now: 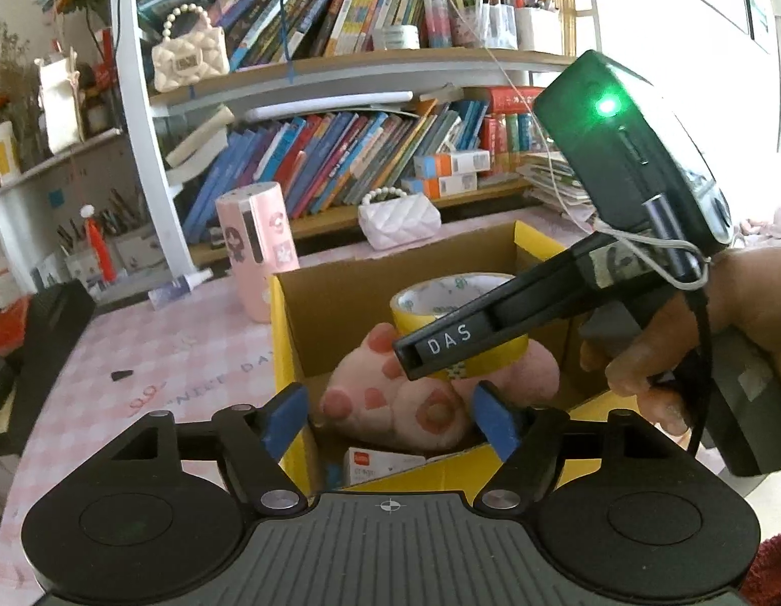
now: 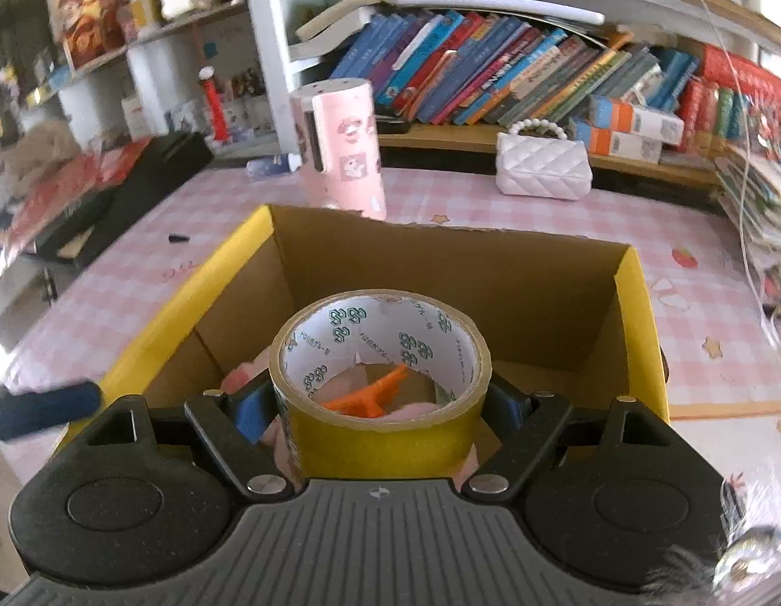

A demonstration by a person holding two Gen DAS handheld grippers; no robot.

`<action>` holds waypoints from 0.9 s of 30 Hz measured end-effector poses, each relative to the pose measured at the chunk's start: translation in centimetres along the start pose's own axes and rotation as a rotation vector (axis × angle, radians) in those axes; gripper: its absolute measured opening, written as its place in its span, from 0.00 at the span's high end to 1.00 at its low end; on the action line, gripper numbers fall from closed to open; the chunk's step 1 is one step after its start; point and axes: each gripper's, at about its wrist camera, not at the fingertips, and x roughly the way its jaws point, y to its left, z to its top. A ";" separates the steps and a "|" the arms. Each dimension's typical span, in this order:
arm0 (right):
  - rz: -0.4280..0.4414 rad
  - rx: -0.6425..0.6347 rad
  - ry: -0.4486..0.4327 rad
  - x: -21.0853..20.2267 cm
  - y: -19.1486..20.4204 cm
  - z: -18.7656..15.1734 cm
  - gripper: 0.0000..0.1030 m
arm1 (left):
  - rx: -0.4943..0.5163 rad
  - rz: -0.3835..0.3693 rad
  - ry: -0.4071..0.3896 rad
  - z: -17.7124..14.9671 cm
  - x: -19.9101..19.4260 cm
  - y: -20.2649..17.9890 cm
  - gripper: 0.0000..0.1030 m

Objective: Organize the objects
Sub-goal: 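Lower the white box and tape roll into the yellow box, then open both grippers to release the white box and tape roll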

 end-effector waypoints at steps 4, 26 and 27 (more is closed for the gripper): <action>0.003 -0.026 0.012 0.2 0.3 0.1 0.21 | -0.015 0.025 -0.003 -0.3 -0.7 0.2 0.28; -0.098 0.077 -0.122 -7.1 2.3 -2.5 0.06 | -0.187 0.067 -0.107 -2.1 -6.5 3.9 0.23; -0.106 0.079 -0.128 -7.6 2.7 -2.8 0.06 | -0.192 0.070 -0.108 -2.3 -6.8 4.1 0.21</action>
